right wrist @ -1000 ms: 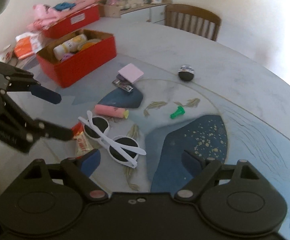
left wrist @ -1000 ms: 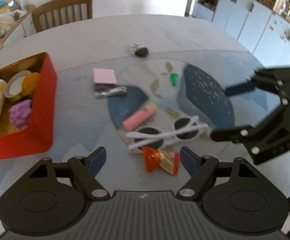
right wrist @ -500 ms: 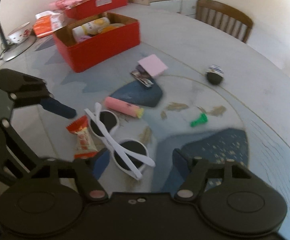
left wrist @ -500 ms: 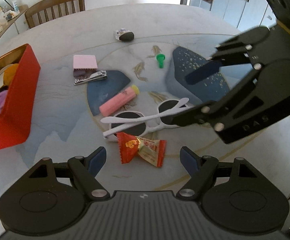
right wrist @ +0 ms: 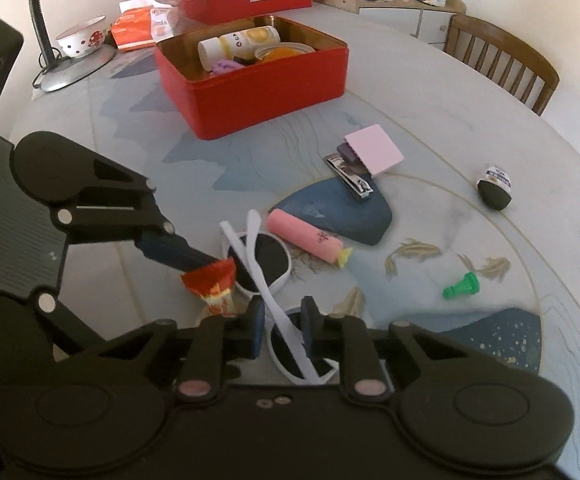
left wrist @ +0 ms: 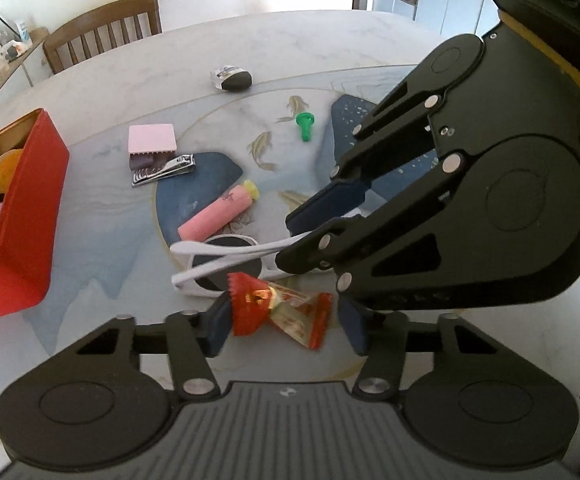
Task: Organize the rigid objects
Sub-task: 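Move the right gripper onto the white sunglasses while the left gripper approaches the red snack packet, then close the left gripper on the red snack packet while the right gripper closes on the sunglasses, then lift the snack packet with the left gripper while the right gripper lifts the sunglasses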
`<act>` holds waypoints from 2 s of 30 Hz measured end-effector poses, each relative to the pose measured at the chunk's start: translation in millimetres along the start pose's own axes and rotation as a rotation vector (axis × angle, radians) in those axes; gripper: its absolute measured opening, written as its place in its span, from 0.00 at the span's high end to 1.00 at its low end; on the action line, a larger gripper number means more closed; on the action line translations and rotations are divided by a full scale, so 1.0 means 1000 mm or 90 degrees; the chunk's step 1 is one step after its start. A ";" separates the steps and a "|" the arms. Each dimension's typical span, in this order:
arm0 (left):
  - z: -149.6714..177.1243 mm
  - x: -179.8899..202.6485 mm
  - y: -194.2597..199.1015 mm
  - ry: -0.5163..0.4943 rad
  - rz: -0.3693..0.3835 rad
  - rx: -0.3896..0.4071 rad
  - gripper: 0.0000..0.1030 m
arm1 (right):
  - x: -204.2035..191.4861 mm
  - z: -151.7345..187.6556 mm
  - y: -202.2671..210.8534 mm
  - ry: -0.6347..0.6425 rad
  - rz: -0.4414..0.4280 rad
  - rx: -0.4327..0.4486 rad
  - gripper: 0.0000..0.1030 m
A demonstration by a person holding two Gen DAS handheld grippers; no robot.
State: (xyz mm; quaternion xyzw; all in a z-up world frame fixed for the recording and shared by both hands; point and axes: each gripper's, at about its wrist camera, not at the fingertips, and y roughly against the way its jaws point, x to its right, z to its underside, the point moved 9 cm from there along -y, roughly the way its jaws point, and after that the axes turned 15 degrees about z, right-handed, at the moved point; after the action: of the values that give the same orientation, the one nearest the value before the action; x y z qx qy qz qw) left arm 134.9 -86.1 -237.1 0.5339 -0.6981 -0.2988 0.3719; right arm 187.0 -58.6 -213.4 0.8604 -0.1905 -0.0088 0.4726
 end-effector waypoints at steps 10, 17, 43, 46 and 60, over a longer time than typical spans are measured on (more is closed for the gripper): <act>0.000 -0.005 0.004 0.014 0.000 0.004 0.74 | 0.003 0.004 0.009 -0.045 0.002 0.003 0.94; 0.001 -0.014 0.010 0.070 0.027 0.010 0.75 | 0.012 0.009 0.023 -0.122 0.021 0.005 0.95; 0.012 -0.063 0.049 0.150 0.070 0.030 0.75 | 0.015 0.017 0.053 -0.310 0.090 -0.018 0.94; 0.015 -0.065 0.049 0.146 0.082 0.026 0.75 | 0.010 0.021 0.052 -0.314 0.091 -0.025 0.94; 0.021 -0.051 0.034 0.122 0.054 -0.001 0.37 | 0.005 0.032 0.021 -0.290 0.090 -0.073 0.83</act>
State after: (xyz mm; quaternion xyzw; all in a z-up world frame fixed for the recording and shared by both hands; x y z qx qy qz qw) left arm 107.1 -28.1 -230.5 0.5298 -0.6809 -0.2310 0.4498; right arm 178.3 -96.8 -213.1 0.7925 -0.3512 -0.1806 0.4648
